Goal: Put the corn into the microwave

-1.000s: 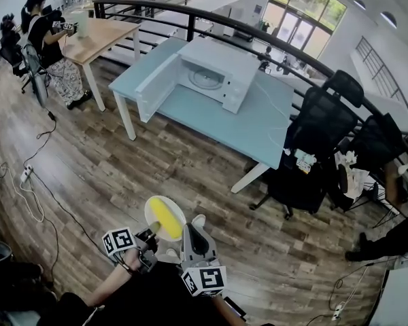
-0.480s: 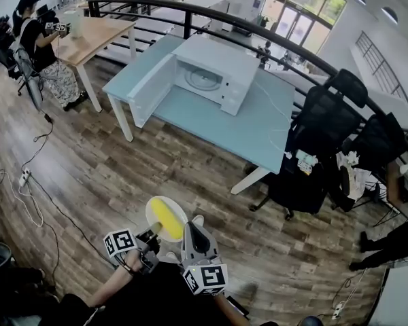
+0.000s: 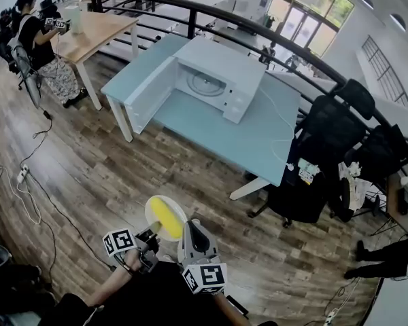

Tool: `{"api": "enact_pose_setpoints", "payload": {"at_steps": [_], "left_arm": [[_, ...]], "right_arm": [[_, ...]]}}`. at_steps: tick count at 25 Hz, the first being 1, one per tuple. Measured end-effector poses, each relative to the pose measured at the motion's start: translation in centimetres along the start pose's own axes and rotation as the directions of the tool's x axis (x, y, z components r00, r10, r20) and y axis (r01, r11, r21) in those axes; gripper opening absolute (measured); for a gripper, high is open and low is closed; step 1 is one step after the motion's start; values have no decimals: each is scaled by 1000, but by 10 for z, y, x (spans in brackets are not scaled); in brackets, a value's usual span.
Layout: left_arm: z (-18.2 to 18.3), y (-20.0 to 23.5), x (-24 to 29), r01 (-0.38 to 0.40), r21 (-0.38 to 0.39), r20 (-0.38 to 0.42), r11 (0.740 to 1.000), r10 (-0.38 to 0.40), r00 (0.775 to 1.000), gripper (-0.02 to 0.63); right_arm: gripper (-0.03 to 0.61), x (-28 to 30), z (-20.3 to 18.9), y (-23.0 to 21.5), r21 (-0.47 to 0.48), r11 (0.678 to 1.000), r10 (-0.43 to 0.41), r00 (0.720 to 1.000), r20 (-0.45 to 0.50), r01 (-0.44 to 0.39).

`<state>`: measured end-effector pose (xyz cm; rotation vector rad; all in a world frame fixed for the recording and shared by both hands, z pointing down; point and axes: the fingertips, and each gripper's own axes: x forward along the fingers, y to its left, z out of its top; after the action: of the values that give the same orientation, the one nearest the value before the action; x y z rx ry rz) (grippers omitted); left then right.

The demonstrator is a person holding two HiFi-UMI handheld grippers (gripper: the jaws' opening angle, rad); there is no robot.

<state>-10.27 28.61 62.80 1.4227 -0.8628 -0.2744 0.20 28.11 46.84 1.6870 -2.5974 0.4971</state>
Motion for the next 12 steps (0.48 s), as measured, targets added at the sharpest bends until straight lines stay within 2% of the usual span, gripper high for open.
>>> {"api": "enact_pose_setpoints", "payload": {"at_steps": [12], "left_arm": [[34,-27,57,-5,-10,49,1000,5,999,29]], "right_arm": [[9,47,28,-52,3,999,32,999,-4,-32]]}}
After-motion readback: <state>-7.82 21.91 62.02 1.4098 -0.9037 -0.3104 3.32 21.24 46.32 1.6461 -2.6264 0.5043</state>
